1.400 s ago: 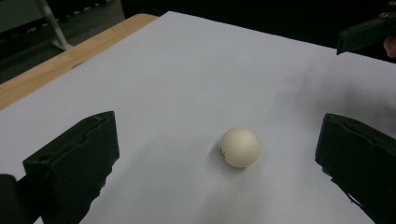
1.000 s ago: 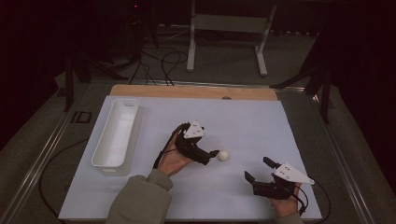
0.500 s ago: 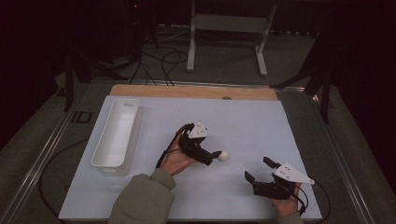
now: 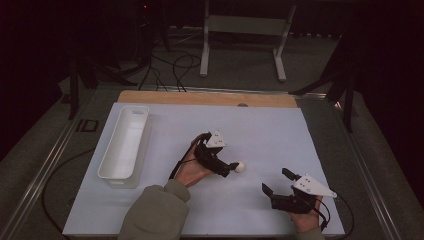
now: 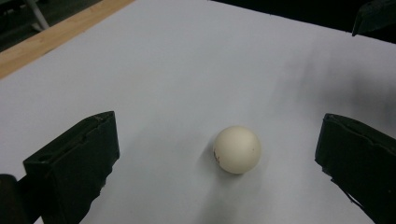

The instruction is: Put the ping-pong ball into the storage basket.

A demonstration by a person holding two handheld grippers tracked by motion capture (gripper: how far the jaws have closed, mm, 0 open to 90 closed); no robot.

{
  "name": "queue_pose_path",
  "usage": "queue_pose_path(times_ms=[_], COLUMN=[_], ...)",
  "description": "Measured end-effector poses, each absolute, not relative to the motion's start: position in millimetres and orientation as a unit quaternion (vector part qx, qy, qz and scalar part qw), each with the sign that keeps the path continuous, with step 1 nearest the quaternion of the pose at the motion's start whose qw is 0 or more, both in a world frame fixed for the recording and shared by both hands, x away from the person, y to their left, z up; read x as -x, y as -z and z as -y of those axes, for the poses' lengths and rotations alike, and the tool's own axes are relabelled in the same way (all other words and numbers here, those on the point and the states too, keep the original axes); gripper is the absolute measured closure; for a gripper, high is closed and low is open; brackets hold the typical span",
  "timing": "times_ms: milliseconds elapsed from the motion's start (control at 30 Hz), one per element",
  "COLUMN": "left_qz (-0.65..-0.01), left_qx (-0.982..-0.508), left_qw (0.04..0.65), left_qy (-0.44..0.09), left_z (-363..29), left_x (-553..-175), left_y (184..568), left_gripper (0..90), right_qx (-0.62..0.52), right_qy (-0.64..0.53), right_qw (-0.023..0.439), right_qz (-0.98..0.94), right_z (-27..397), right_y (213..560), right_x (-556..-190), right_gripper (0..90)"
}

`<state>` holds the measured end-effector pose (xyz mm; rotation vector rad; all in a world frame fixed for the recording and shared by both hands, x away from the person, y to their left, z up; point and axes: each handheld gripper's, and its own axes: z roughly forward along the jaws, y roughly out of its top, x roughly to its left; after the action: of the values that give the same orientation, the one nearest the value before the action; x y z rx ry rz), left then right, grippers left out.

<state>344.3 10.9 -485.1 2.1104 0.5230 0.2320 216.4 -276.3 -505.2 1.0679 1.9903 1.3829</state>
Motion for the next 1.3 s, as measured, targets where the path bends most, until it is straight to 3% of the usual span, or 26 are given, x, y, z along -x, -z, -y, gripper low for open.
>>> queue_pose_path(times_ms=[1300], left_qz=[-0.205], left_qx=[-0.880], left_qw=[0.423], left_qy=[-0.073], left_z=[6], left_x=[-352], left_y=[501], left_gripper=[0.6], right_qx=[-0.393], right_qy=[-0.503], right_qw=[0.243], right_qz=[-0.730], right_z=[277], right_y=[506], right_x=[-217], right_gripper=[8.5])
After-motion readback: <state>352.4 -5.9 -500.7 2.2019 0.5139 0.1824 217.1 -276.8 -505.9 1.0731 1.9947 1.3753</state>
